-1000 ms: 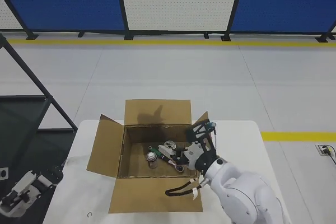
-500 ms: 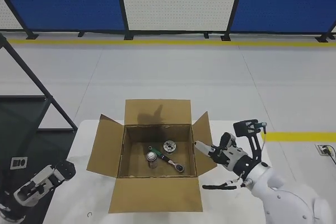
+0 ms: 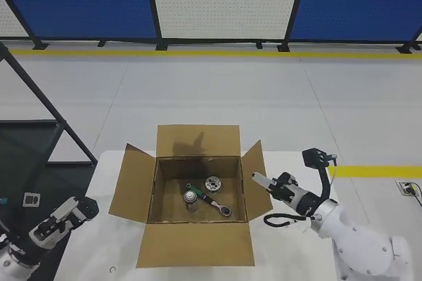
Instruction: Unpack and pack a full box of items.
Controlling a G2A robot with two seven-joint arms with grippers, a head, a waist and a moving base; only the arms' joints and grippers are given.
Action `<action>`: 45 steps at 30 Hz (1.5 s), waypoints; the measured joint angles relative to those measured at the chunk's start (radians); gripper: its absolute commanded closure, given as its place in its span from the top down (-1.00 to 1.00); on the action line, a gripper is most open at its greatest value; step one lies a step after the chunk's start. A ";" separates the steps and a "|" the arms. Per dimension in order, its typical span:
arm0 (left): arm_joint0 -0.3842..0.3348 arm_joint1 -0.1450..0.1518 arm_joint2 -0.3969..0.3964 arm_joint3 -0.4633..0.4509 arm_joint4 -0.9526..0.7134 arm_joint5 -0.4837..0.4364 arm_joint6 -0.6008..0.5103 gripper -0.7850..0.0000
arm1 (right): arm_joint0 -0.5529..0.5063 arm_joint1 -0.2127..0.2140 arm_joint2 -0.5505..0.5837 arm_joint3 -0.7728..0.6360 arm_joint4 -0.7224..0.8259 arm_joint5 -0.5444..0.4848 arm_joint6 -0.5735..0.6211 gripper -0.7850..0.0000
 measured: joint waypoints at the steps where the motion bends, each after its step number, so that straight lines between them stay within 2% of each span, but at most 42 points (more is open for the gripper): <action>1: -0.007 0.002 0.004 0.007 0.008 0.004 0.000 1.00 | 0.001 0.001 0.002 0.008 0.017 -0.004 0.007 1.00; 10: -0.056 0.016 0.064 0.035 0.056 0.029 -0.015 1.00 | 0.009 0.014 -0.030 0.037 0.077 -0.038 0.035 1.00; 16: -0.071 0.021 0.104 0.033 0.117 0.004 0.025 1.00 | 0.038 0.017 -0.099 0.056 0.121 -0.063 0.035 1.00; 24: -0.098 0.026 0.168 0.002 0.106 0.015 0.020 1.00 | 0.113 0.011 -0.222 0.140 0.159 -0.055 -0.027 1.00; 30: -0.129 0.030 0.232 -0.002 0.105 0.045 0.008 1.00 | 0.141 0.009 -0.248 0.198 0.199 -0.023 -0.061 1.00; 45: -0.130 0.030 0.239 -0.006 0.112 0.048 0.012 1.00 | 0.137 0.009 -0.251 0.203 0.205 -0.024 -0.066 1.00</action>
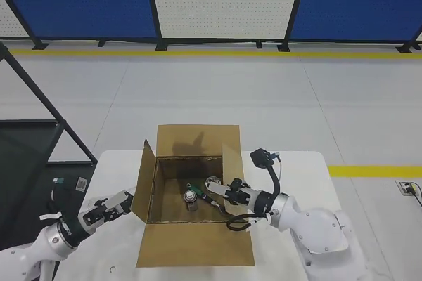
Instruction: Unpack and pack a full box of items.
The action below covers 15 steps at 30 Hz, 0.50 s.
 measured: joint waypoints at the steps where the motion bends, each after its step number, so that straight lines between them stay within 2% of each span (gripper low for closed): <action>1: 0.000 0.000 0.010 -0.009 0.008 0.005 0.007 1.00 | -0.004 -0.001 -0.005 0.009 0.010 -0.004 -0.009 1.00; 7: -0.057 0.002 0.106 -0.020 0.077 0.096 0.027 1.00 | 0.049 -0.007 -0.044 0.126 0.084 -0.012 -0.047 1.00; 15: -0.167 -0.004 0.247 0.073 0.096 0.194 0.040 1.00 | 0.123 -0.021 -0.091 0.271 0.147 0.055 -0.135 1.00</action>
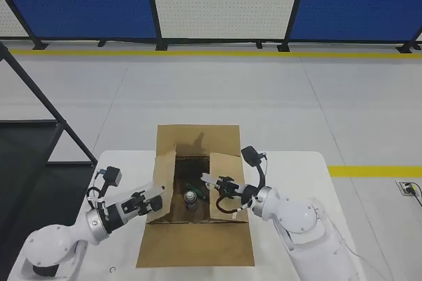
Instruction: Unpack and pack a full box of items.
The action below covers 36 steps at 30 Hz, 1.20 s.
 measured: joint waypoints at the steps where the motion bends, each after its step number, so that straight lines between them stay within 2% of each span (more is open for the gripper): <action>1: -0.012 0.000 0.014 0.015 0.002 0.013 -0.004 1.00 | 0.005 0.000 -0.003 0.007 0.002 0.006 -0.003 1.00; 4: -0.035 -0.001 0.035 0.041 0.021 0.025 0.001 1.00 | 0.008 -0.001 -0.004 0.010 0.003 0.009 -0.004 1.00; 14: -0.027 -0.001 0.042 0.034 0.025 0.025 0.011 1.00 | -0.003 -0.001 -0.010 0.019 0.004 0.009 -0.020 1.00; 24: -0.049 -0.004 0.124 0.045 0.087 0.086 0.057 1.00 | 0.030 -0.005 -0.056 0.085 0.008 0.045 -0.027 1.00; 36: -0.073 -0.002 0.161 0.078 0.116 0.135 0.064 1.00 | 0.023 0.002 -0.054 0.073 0.012 0.037 -0.024 1.00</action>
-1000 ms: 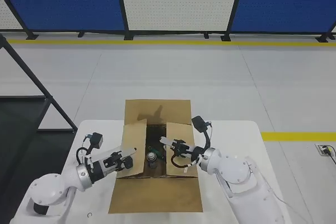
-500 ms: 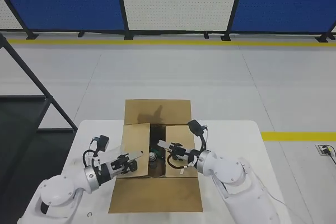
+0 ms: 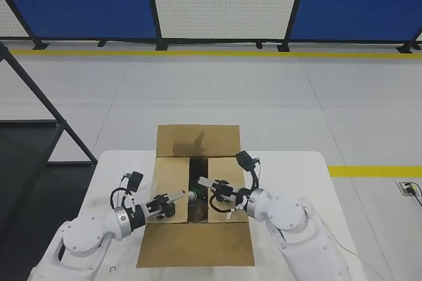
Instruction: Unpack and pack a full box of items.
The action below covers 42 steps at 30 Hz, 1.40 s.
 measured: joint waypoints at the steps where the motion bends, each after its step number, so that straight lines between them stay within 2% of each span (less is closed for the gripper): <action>1: 0.000 0.000 0.001 0.001 0.000 0.001 0.001 1.00 | 0.000 0.000 -0.001 0.000 0.000 0.001 0.000 1.00; 10: 0.016 0.004 -0.015 -0.025 -0.033 -0.020 0.013 1.00 | 0.000 0.005 -0.002 -0.012 0.007 -0.006 -0.002 1.00; 20: 0.092 0.015 -0.110 -0.146 -0.113 -0.080 0.047 1.00 | -0.024 0.013 0.004 -0.088 0.013 -0.059 -0.009 1.00; 23: 0.137 0.019 -0.158 -0.198 -0.154 -0.107 0.059 1.00 | -0.015 0.014 -0.005 -0.092 0.007 -0.056 0.002 1.00; 27: 0.206 0.023 -0.226 -0.252 -0.205 -0.142 0.075 1.00 | 0.030 0.011 -0.027 -0.043 0.006 0.003 0.037 1.00; 35: 0.370 0.024 -0.366 -0.320 -0.326 -0.247 0.141 1.00 | 0.088 0.001 -0.056 0.045 0.028 0.028 0.018 1.00; 39: 0.446 0.019 -0.416 -0.343 -0.377 -0.318 0.195 1.00 | 0.099 0.001 -0.059 0.065 0.029 0.049 0.018 1.00; 42: 0.470 0.017 -0.429 -0.350 -0.392 -0.337 0.220 1.00 | 0.106 0.001 -0.068 0.076 0.015 0.074 0.023 1.00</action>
